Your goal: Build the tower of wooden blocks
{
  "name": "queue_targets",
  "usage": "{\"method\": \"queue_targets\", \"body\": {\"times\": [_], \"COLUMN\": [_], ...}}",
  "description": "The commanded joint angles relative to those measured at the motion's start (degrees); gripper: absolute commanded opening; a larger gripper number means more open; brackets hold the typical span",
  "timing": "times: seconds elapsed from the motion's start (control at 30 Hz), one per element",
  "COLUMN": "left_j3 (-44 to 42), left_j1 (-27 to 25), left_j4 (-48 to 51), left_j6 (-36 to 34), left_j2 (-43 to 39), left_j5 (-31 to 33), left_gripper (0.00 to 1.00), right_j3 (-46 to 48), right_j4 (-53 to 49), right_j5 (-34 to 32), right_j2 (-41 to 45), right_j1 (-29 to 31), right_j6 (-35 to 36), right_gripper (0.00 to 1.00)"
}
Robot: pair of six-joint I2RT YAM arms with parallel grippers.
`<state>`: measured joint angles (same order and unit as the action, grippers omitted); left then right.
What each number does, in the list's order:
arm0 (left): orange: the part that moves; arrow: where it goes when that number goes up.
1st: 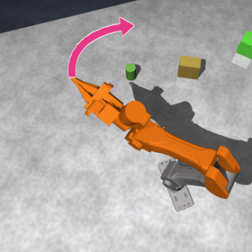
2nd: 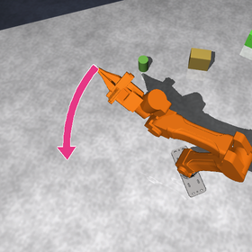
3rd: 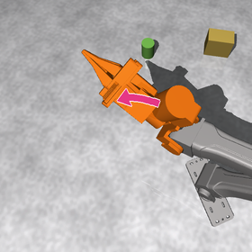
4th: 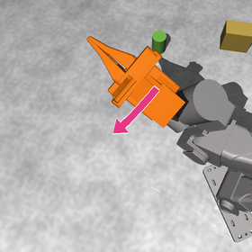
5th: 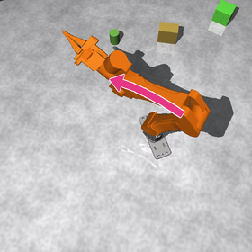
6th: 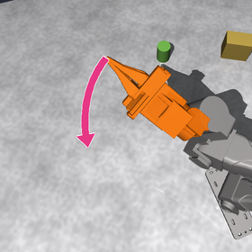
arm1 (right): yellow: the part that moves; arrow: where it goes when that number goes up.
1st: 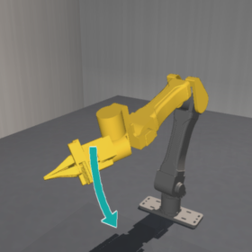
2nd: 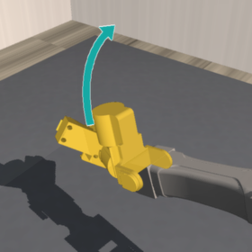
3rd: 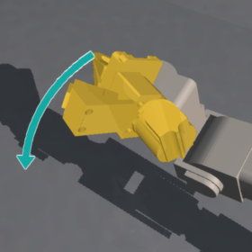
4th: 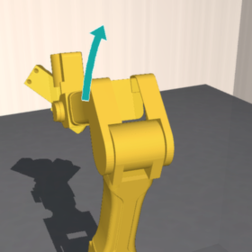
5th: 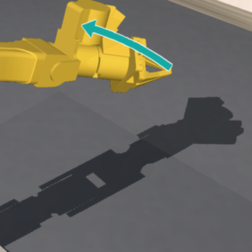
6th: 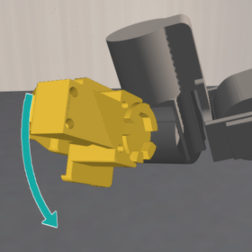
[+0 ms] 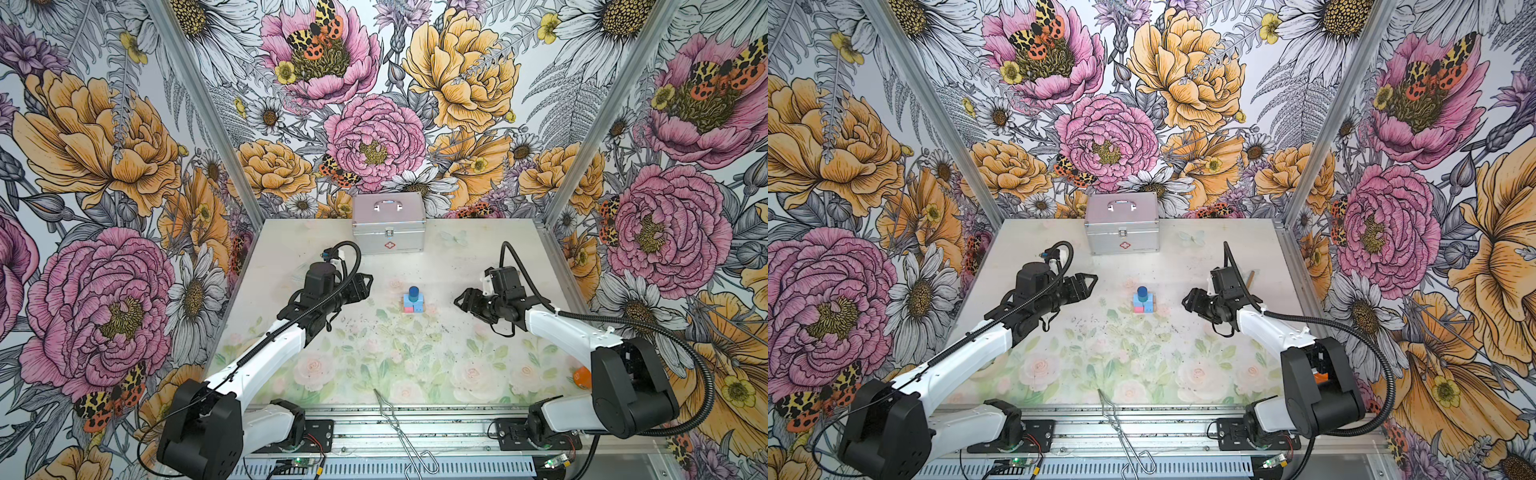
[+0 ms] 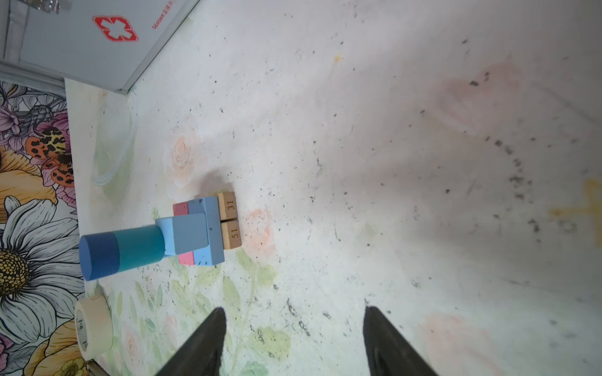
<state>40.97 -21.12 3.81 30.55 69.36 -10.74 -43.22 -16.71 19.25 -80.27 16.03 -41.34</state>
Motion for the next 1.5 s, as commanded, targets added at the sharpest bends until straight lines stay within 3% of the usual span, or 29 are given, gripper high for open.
{"method": "queue_targets", "body": {"times": [0.0,0.17,0.23,0.37,0.43,0.63,0.8,0.97,1.13,1.47], "left_j3": [-2.30,-4.59,-5.80,-8.99,-10.62,-15.38,-17.00,-17.45,-20.47,-20.86], "left_j1": [0.15,-2.61,-4.44,-9.61,-11.83,-14.43,-15.06,-15.09,-15.12,-16.42], "left_j4": [-5.61,-6.44,-8.06,-14.03,-17.89,-30.60,-42.07,-59.67,-84.73,-79.20], "left_j6": [2.27,2.28,2.37,2.94,3.12,3.78,6.03,11.62,19.86,16.43], "left_j2": [1.87,4.61,5.44,6.86,7.31,8.60,14.58,26.76,40.65,36.91], "left_j5": [-3.58,-2.47,-2.03,-0.77,-0.53,-1.07,-4.38,-9.45,-10.09,-4.85], "left_gripper": [0.65,0.45,0.34,0.02,0.00,0.00,0.00,0.00,0.00,0.00], "right_j3": [-0.11,-0.99,-2.30,-6.35,-8.68,-16.32,-22.02,-25.77,-27.24,-27.12], "right_j4": [-0.42,-0.33,-0.34,-0.41,-0.36,-0.33,-0.31,-0.41,-0.40,-0.36], "right_j5": [-0.75,-1.36,-1.57,-1.60,-1.08,1.69,4.88,6.45,6.91,7.00], "right_j2": [-0.04,-1.93,-2.25,-4.23,-6.00,-13.99,-20.33,-23.33,-23.53,-24.14], "right_j1": [2.21,3.12,3.12,2.84,2.60,1.82,1.49,1.40,1.32,1.05], "right_j6": [-1.15,-1.09,-0.64,0.70,1.38,3.39,4.14,4.53,4.77,4.57], "right_gripper": [0.67,0.54,0.41,0.10,0.00,0.00,0.00,0.00,0.00,0.00]}}
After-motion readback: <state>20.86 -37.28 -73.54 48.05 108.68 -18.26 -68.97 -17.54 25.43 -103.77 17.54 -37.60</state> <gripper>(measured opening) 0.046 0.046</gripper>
